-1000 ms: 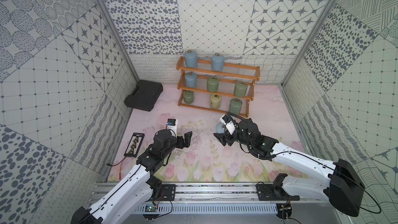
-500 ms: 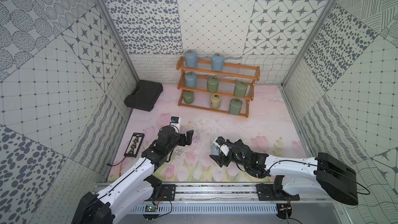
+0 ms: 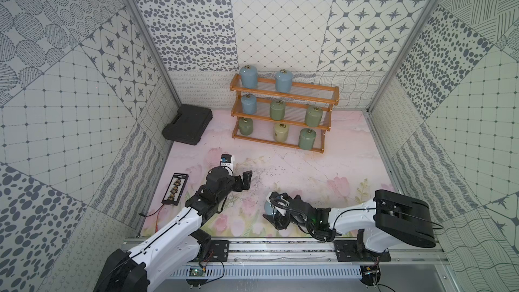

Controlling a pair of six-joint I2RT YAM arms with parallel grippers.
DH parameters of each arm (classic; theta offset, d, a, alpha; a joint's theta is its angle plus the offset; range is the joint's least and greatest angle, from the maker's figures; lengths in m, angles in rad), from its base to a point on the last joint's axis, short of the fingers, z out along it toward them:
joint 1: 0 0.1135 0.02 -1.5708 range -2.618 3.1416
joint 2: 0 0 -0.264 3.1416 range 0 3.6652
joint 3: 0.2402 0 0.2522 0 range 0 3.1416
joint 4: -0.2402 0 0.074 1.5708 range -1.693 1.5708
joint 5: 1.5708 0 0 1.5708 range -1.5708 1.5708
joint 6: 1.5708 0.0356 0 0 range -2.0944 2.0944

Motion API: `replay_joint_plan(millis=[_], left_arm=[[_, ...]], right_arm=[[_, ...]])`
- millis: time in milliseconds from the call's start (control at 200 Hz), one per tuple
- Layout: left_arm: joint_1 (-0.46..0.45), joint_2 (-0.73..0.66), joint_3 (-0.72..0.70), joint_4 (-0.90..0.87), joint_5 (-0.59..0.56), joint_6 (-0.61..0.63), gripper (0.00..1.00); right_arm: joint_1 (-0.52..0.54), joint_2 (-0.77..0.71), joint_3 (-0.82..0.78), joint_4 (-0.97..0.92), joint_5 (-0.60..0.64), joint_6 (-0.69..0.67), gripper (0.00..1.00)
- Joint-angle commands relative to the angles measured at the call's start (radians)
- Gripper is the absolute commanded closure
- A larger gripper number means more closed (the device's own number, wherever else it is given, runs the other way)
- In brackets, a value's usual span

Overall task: Remove the tea canisters from the shelf
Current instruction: Place the tea canister at the center of the board.

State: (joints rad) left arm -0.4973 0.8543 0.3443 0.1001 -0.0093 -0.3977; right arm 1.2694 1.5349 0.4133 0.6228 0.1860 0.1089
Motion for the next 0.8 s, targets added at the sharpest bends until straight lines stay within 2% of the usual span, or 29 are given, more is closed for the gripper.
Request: replay_joint_plan(millis=[0, 370, 790], left_arm=[[-0.001, -0.021, -0.011, 0.043, 0.009, -0.045, 0.00], [-0.001, -0.059, -0.068, 0.052, 0.015, -0.083, 0.00], [-0.001, -0.063, -0.069, 0.035, 0.021, -0.086, 0.00]], right_arm=[[0.016, 0.015, 0.028, 0.180, 0.029, 0.030, 0.32], [0.038, 0.025, -0.005, 0.194, 0.066, 0.053, 0.27], [0.047, 0.038, -0.027, 0.208, 0.080, 0.063, 0.19]])
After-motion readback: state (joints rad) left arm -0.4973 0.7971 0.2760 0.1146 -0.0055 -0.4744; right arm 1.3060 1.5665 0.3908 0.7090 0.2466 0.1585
